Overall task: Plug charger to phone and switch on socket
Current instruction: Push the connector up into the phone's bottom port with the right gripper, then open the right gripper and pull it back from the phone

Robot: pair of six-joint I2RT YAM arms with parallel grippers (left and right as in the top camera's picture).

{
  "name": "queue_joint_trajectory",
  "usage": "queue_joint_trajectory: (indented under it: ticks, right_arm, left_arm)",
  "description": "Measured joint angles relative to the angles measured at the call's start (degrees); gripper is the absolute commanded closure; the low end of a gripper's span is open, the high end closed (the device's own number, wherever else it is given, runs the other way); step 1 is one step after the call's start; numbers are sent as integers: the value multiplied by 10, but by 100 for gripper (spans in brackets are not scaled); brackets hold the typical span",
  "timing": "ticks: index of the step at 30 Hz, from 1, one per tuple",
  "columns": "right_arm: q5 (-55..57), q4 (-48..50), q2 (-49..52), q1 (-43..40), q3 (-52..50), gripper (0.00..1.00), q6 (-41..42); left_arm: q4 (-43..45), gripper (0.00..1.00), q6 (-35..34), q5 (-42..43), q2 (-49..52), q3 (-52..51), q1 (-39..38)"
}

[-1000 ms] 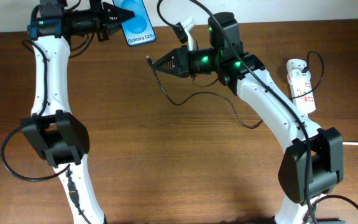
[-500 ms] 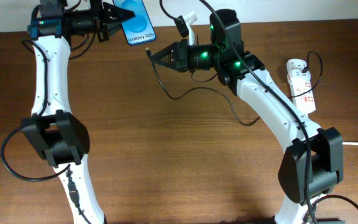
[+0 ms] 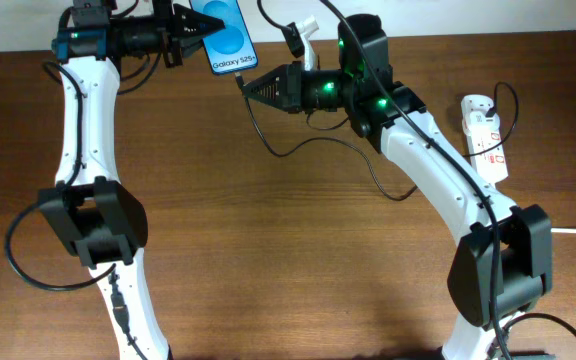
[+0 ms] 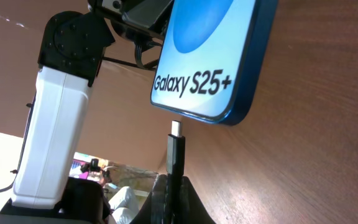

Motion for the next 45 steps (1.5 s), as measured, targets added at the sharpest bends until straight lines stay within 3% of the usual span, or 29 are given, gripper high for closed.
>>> queue_joint_trajectory:
  ticks: [45]
  right_arm:
    - [-1,17,0,0,0,96,26]
  left_arm:
    - [2,100,15,15,0,0,-2]
